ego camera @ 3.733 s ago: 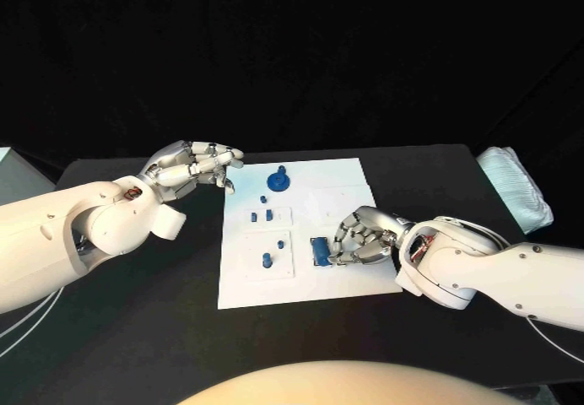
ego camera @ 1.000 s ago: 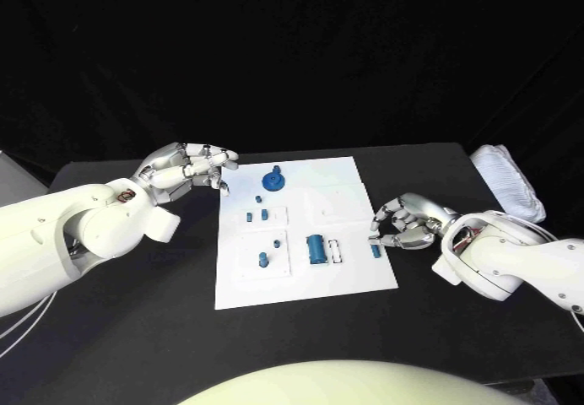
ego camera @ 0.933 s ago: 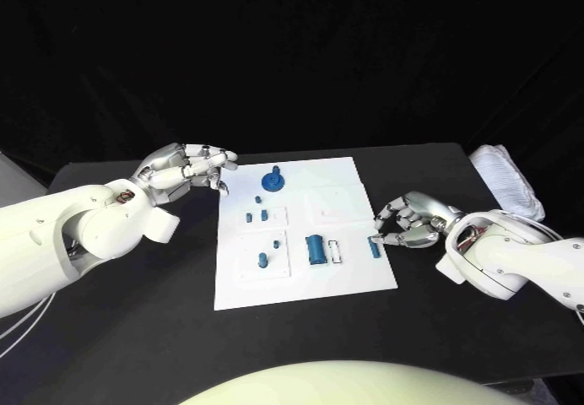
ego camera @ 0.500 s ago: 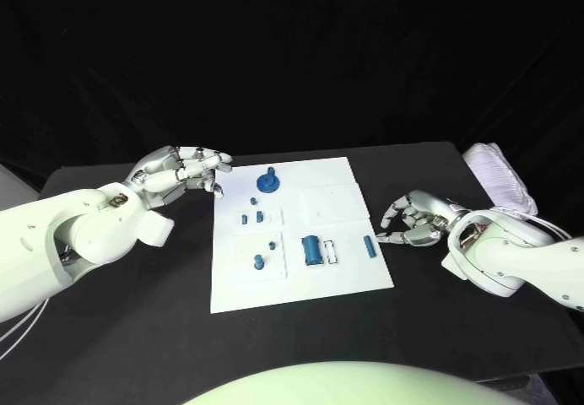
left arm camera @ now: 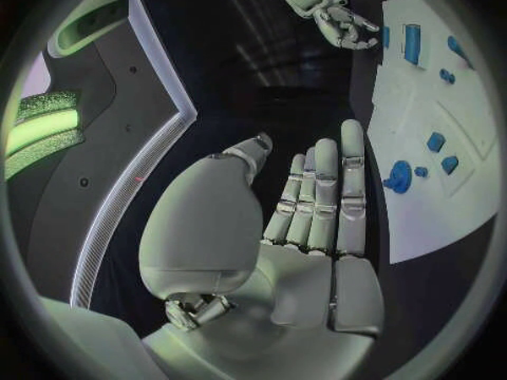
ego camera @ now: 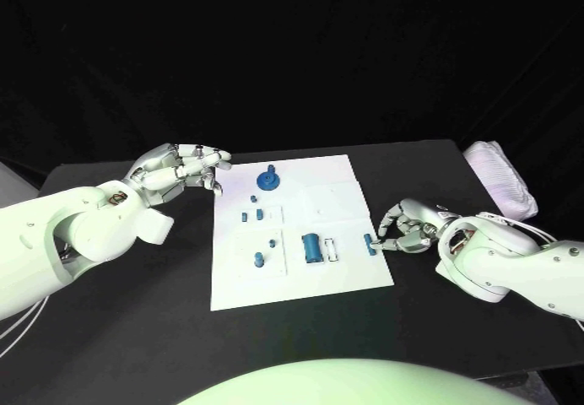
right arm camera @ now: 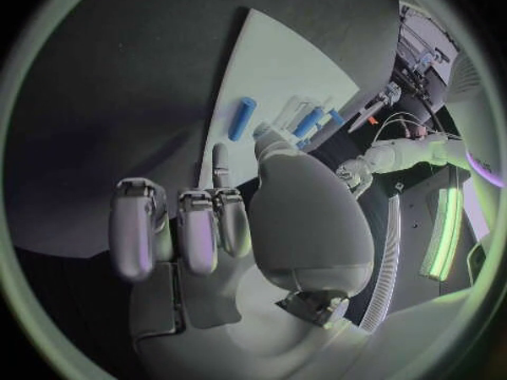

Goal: Assemble the parts on the task board

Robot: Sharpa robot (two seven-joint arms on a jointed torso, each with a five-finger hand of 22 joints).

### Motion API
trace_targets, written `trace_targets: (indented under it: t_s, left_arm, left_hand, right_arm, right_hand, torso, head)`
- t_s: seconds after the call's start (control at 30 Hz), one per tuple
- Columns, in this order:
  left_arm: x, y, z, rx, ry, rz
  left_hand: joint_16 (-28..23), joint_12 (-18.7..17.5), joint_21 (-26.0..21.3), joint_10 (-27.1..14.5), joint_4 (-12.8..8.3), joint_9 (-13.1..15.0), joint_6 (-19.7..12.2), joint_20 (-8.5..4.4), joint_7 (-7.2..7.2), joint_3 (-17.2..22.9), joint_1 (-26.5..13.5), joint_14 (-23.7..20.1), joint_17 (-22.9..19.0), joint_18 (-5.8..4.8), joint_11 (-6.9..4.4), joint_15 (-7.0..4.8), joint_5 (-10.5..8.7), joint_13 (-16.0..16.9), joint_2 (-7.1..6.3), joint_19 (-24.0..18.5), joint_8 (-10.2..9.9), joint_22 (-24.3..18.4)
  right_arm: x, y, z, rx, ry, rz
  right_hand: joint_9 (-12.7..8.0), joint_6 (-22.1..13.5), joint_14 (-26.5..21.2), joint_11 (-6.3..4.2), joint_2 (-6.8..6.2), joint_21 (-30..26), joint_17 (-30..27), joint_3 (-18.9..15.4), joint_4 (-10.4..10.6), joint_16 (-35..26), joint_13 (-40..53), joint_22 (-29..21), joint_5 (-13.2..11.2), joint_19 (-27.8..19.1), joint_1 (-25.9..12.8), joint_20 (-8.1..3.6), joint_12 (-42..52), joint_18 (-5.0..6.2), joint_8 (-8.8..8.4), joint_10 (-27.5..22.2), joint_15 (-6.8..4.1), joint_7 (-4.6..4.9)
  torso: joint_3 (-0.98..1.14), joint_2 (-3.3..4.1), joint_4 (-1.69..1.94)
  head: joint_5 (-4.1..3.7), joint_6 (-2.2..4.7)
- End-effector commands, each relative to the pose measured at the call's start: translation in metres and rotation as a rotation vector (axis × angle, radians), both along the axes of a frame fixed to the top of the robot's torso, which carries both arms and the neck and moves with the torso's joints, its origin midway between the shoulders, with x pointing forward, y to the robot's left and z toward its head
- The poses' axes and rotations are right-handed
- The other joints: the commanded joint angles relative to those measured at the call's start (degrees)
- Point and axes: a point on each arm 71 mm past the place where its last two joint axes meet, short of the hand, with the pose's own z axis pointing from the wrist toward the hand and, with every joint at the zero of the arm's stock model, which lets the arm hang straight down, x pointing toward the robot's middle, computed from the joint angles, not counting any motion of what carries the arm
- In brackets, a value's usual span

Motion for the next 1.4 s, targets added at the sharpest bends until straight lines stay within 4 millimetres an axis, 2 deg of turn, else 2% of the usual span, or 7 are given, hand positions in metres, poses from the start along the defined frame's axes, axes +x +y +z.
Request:
trace_targets:
  t_s: [0.03, 0.5, 0.8, 0.97, 1.03, 1.17, 1.4]
  left_arm:
    - [0.000, -0.001, 0.001, -0.015, -0.006, -0.011]
    - [0.000, -0.002, 0.001, -0.014, -0.003, -0.015]
    - [-0.001, -0.002, 0.001, -0.014, -0.002, -0.015]
    - [-0.001, -0.002, 0.001, -0.014, -0.002, -0.016]
    - [-0.001, -0.002, 0.001, -0.014, -0.001, -0.016]
    - [-0.001, -0.002, 0.001, -0.014, -0.001, -0.017]
    - [-0.001, -0.002, 0.001, -0.013, -0.001, -0.016]
  left_hand:
    - [-0.1, 0.3, -0.2, -0.4, 0.3, -0.1, -0.3, -0.10, -0.02, -0.2, 0.1, -0.4, 0.1, 0.78, -0.05, 0.15, 0.20, 0.1, 0.43, 0.5, 0.3, -0.1]
    - [-0.1, 0.3, -0.2, -0.4, 0.3, -0.1, -0.3, -0.10, -0.02, -0.2, 0.1, -0.4, 0.1, 0.78, -0.05, 0.15, 0.20, 0.1, 0.43, 0.5, 0.3, -0.1]
    - [-0.1, 0.3, -0.2, -0.4, 0.3, -0.1, -0.3, -0.10, -0.02, -0.2, 0.1, -0.4, 0.1, 0.78, -0.05, 0.15, 0.20, 0.1, 0.43, 0.5, 0.3, -0.1]
    - [-0.1, 0.3, -0.3, -0.5, 0.4, -0.1, -0.3, -0.11, -0.02, -0.2, 0.2, -0.4, 0.1, 0.78, -0.06, 0.15, 0.21, 0.1, 0.52, 0.5, 0.4, -0.2]
    - [-0.1, 0.3, -0.3, -0.5, 0.4, -0.1, -0.3, -0.11, -0.02, -0.2, 0.2, -0.4, 0.1, 0.78, -0.06, 0.15, 0.21, 0.1, 0.52, 0.5, 0.4, -0.2]
    - [-0.1, 0.3, -0.3, -0.5, 0.4, -0.1, -0.3, -0.11, -0.02, -0.2, 0.2, -0.4, 0.1, 0.78, -0.06, 0.15, 0.21, 0.1, 0.52, 0.5, 0.4, -0.2]
    - [-0.1, 0.3, -0.3, -0.5, 0.4, -0.1, -0.3, -0.11, -0.02, -0.2, 0.2, -0.4, 0.1, 0.78, -0.06, 0.15, 0.21, 0.1, 0.52, 0.5, 0.4, -0.2]
  right_arm:
    - [0.000, 0.002, -0.003, -0.045, 0.003, 0.000]
    - [0.003, 0.022, -0.015, -0.072, 0.007, 0.031]
    - [0.003, 0.028, -0.024, -0.134, 0.029, 0.061]
    - [0.001, 0.031, -0.028, -0.165, 0.040, 0.081]
    - [0.001, 0.033, -0.028, -0.164, 0.034, 0.081]
    - [0.000, 0.034, -0.026, -0.138, 0.016, 0.069]
    - [-0.003, 0.038, -0.020, -0.073, -0.023, 0.043]
  right_hand:
    - [0.0, 0.5, 5.1, -0.54, 0.47, 0.4, 11.5, -0.3, 0.0, -0.1, 13.4, 10.1, 0.3, 3.8, 0.2, -0.13, 0.4, 0.31, 0.27, 4.2, -0.42, -0.13]
    - [-0.2, 0.9, 5.1, -0.78, 1.04, 0.5, 11.7, 1.1, -0.6, 0.0, 13.5, 10.2, 0.5, 3.9, 4.0, -0.41, 0.5, 0.26, 0.18, 4.2, -0.67, -0.38]
    - [-0.8, 1.7, 5.1, -1.08, 0.50, 0.8, 11.8, 6.1, -2.4, 0.1, 13.5, 10.5, 0.9, 4.0, 9.8, -0.69, 0.6, 0.19, -0.24, 4.3, -0.95, -0.66]
    - [-1.6, 2.7, 5.1, -1.04, -1.25, 0.9, 11.9, 11.7, -4.0, 0.1, 13.5, 10.6, 6.8, 4.0, 11.7, -0.71, 0.5, 0.16, -0.77, 4.2, -0.92, -0.56]
    - [-1.7, 2.9, 5.2, -1.08, -1.44, 0.8, 12.0, 13.2, -4.1, 0.1, 13.6, 10.7, 8.5, 4.0, 11.2, -0.73, 0.5, 0.16, -0.79, 4.3, -0.95, -0.60]
    - [-1.3, 3.3, 5.2, -1.39, -1.73, 1.0, 12.0, 17.3, -4.5, 0.1, 13.7, 10.8, 15.1, 4.1, 8.8, -0.94, 0.9, 0.13, -0.22, 4.5, -1.21, -0.97]
    - [-0.2, 3.1, 5.2, -1.70, -1.67, 1.5, 12.2, 20.2, -5.8, 0.2, 14.2, 11.1, 18.4, 4.3, 6.4, -1.19, 1.8, 0.03, 0.92, 5.1, -1.48, -1.31]
  torso:
    - [0.05, -0.01, -0.06]
    - [0.07, 0.03, -0.06]
    - [0.06, -0.03, -0.02]
    - [0.02, -0.02, -0.06]
    - [0.03, -0.03, -0.09]
    - [0.04, -0.05, -0.02]
    - [0.01, -0.03, -0.07]
  head:
    - [0.13, 0.00]
    - [0.23, -0.17]
    - [0.09, -0.28]
    - [0.03, -0.40]
    - [-0.01, -0.33]
    - [-0.04, -0.23]
    - [-0.01, -0.09]
